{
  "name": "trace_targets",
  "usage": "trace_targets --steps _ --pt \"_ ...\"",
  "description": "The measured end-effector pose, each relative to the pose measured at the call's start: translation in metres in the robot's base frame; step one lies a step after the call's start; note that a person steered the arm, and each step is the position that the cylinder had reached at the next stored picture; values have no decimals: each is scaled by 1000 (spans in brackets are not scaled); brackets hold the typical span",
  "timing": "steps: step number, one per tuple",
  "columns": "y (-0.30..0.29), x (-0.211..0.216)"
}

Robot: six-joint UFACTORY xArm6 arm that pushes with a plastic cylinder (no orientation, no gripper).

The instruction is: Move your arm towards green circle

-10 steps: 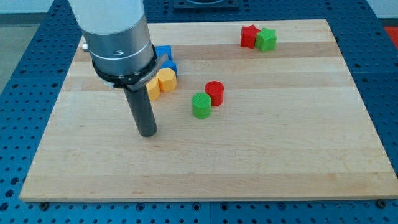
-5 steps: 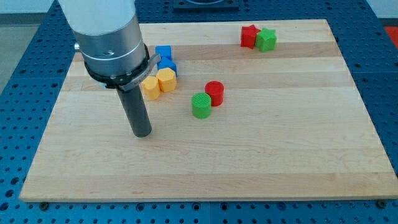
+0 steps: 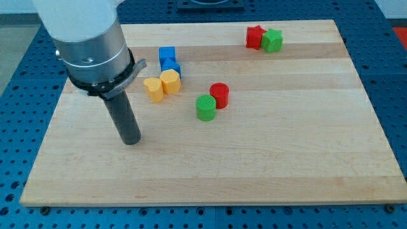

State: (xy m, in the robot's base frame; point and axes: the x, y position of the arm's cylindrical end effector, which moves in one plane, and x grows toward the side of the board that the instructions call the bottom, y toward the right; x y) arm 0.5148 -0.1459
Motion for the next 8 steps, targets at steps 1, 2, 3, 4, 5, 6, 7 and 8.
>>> trace_targets --steps 1,2,3,4,5,6,7,8 --pt "-3 2" --pt "-3 8" --pt "-5 8" --pt "2 18" --pt "43 18" --pt "74 4" --pt "91 -70" --pt "152 -76"
